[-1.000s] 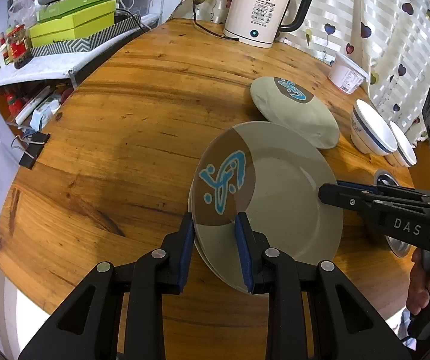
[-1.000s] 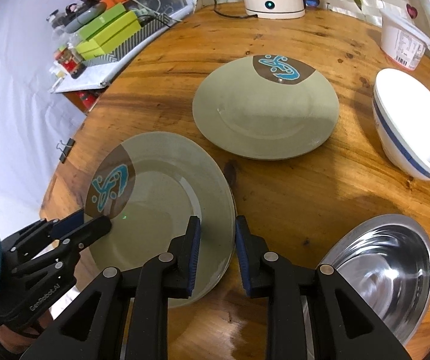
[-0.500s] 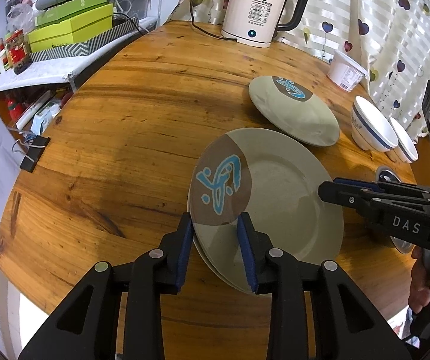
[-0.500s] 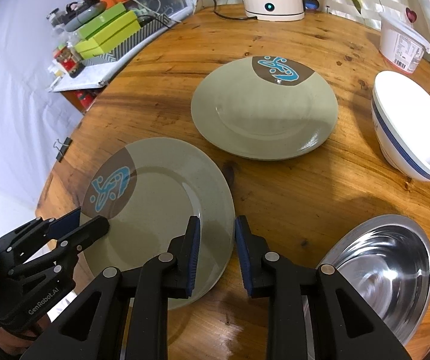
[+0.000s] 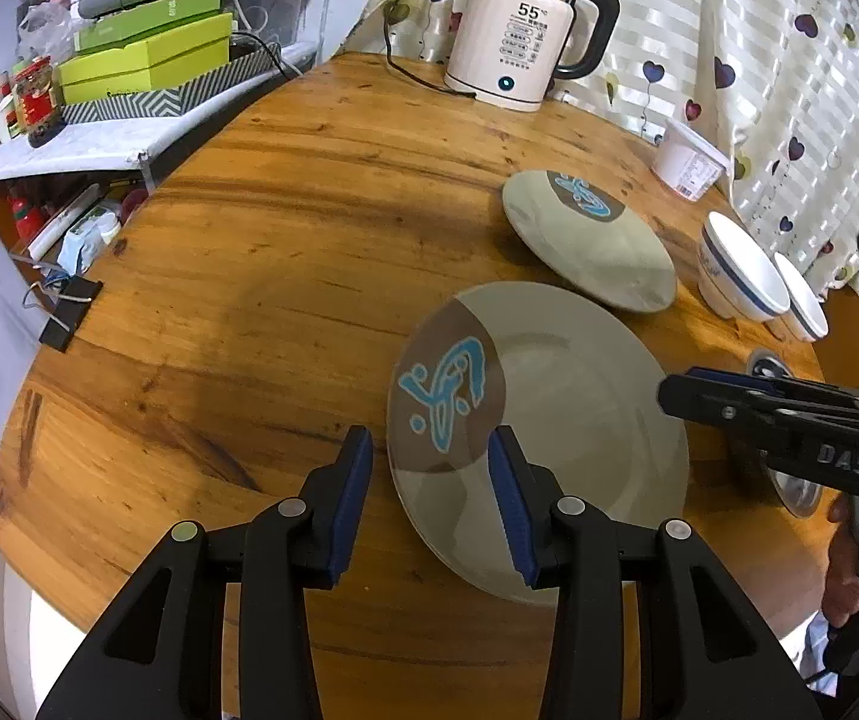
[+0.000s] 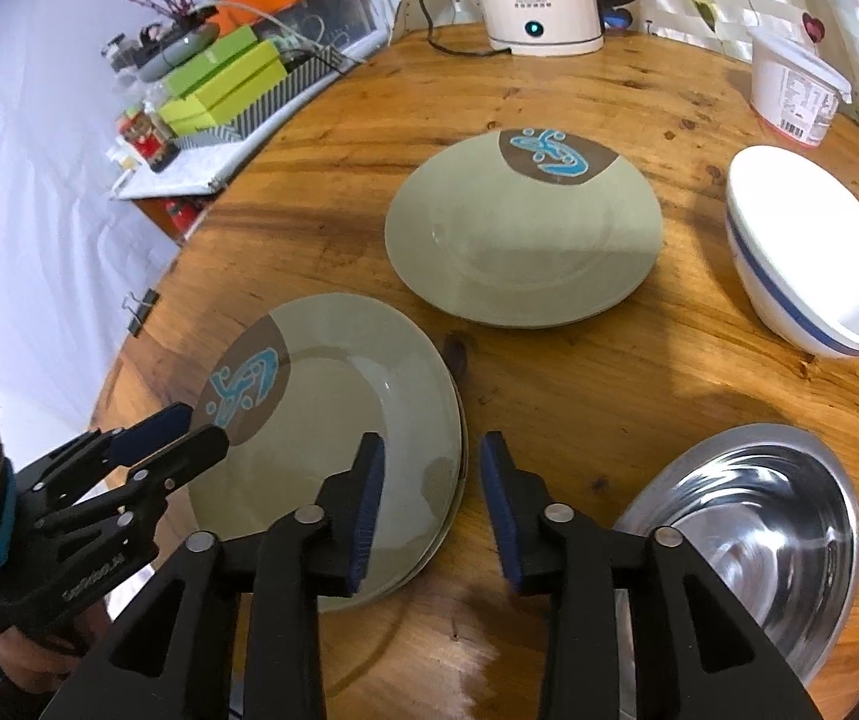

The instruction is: Organize plates and bowls

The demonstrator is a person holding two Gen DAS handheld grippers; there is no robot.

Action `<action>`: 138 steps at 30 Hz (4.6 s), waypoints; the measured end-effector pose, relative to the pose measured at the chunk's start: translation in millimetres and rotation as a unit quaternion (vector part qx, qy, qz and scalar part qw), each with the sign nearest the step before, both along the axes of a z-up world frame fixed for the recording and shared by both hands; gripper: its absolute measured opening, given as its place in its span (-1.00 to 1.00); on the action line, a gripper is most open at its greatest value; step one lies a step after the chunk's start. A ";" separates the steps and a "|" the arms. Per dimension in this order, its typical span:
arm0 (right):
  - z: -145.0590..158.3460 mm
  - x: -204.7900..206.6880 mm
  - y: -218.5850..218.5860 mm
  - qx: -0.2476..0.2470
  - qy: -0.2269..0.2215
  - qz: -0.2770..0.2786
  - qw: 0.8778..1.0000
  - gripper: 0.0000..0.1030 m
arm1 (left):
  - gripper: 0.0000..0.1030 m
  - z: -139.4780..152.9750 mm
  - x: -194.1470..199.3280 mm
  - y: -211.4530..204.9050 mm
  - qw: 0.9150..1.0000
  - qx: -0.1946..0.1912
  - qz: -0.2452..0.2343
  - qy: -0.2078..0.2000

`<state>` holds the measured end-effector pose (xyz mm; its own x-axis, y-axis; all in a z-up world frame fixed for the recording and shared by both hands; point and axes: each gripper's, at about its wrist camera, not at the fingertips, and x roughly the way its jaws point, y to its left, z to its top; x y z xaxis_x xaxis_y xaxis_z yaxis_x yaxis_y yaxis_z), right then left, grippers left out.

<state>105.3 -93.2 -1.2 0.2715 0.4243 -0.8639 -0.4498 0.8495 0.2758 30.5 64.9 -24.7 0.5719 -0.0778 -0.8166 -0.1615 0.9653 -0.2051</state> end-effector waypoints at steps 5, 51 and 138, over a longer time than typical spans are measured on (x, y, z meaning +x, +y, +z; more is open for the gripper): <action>14.9 -3.4 -9.3 0.020 -0.016 -0.001 1.000 -0.06 | -0.19 10.5 2.5 2.8 1.000 0.002 -0.002 -0.015; 18.9 45.4 -47.9 0.054 -0.005 -0.109 0.993 0.02 | -0.19 35.3 105.4 -3.4 0.995 -0.023 -0.093 -0.023; 25.2 39.1 -23.0 0.042 0.002 -0.097 0.994 -0.52 | -0.42 36.4 84.1 -0.4 0.995 -0.037 -0.089 -0.002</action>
<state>144.4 -116.2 24.0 0.3511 0.4351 -0.8291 -0.2781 0.8940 0.3513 114.6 64.5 11.7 0.5477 -0.2375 -0.8022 0.0116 0.9609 -0.2765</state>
